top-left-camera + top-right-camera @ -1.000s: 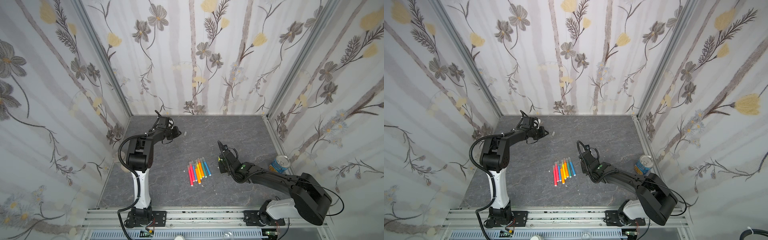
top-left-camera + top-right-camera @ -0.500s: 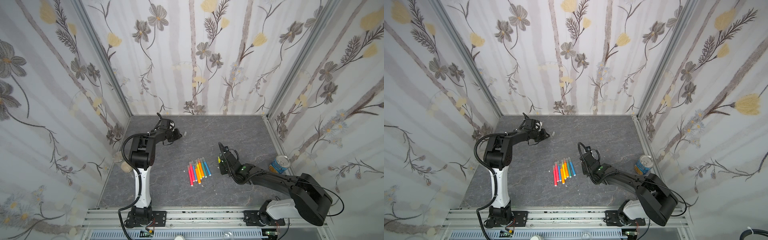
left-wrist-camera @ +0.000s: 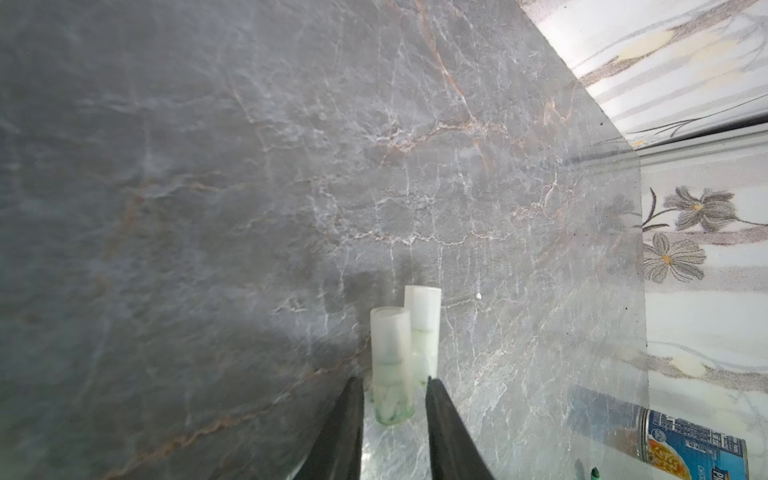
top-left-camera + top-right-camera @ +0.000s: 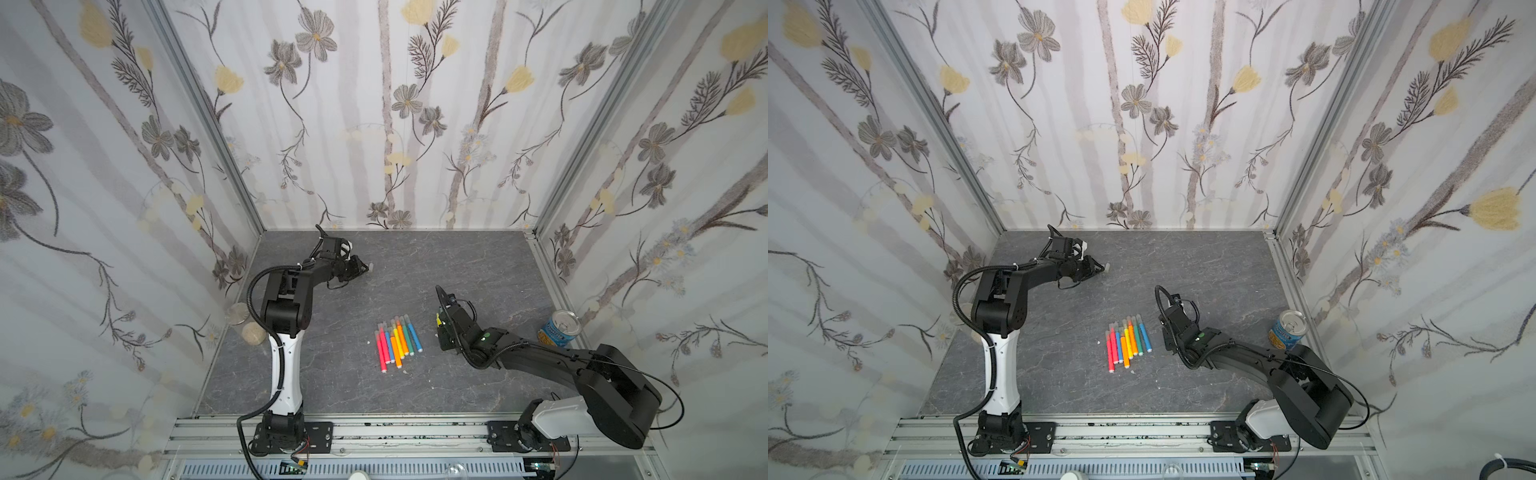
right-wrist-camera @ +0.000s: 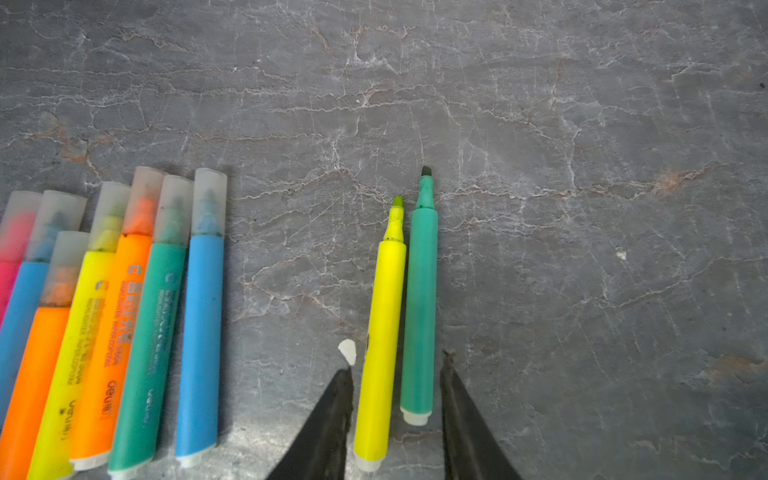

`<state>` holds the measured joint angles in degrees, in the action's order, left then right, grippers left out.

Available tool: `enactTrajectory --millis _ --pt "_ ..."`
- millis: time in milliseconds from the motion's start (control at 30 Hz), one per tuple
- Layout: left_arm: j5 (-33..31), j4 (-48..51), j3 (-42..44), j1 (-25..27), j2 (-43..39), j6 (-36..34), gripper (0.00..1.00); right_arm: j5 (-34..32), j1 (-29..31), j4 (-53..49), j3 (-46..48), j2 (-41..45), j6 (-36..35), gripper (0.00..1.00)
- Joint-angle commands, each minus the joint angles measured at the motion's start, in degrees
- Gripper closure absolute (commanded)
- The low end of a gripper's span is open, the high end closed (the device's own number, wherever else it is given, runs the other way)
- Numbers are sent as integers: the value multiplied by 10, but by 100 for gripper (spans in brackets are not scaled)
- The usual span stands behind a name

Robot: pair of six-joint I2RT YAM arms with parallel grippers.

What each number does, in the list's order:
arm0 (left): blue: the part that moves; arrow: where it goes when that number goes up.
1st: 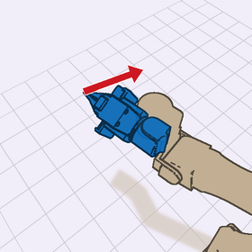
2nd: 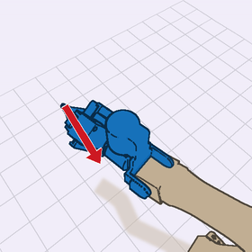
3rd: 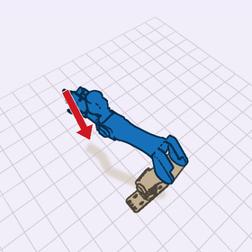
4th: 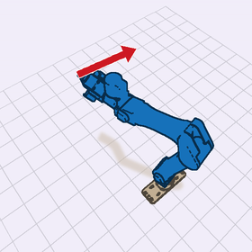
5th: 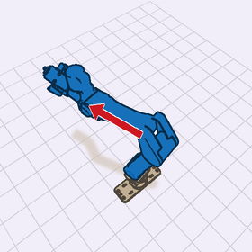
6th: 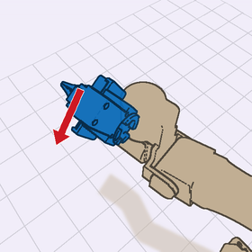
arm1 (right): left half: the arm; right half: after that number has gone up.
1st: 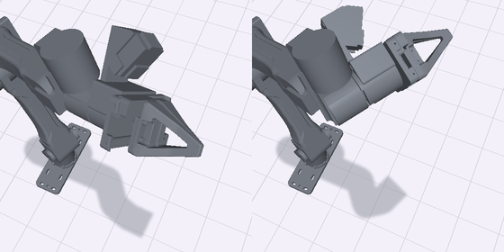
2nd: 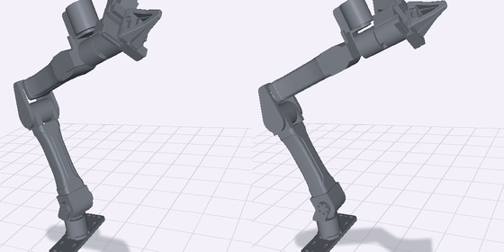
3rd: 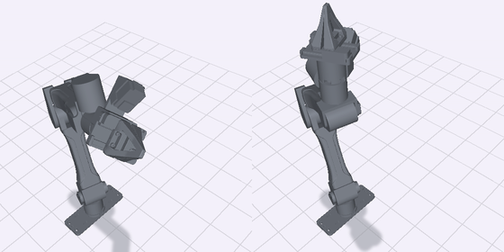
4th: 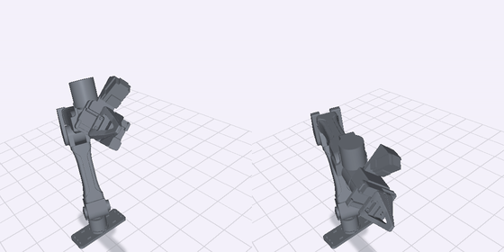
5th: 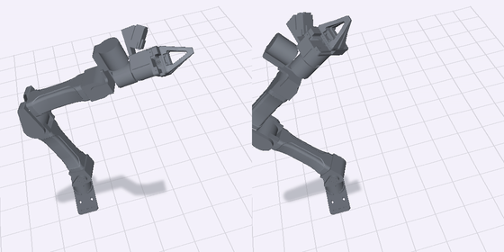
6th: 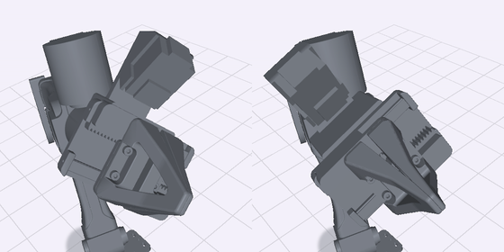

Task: Open the pen caps
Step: 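Open the left gripper to drop the clear cap beside the other cap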

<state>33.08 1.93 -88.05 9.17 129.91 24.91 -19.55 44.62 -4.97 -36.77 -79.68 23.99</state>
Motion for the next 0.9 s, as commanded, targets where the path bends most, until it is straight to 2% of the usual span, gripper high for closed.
enactTrajectory --millis 0,533,867 --pt "-4 10 0 0 6 6 70 0 0 12 0 -4 8 64" --pt "40 -39 30 0 -8 34 69 16 5 16 -1 1 13 63" --pt "42 -50 60 0 -32 36 69 24 8 15 -13 -7 16 63"
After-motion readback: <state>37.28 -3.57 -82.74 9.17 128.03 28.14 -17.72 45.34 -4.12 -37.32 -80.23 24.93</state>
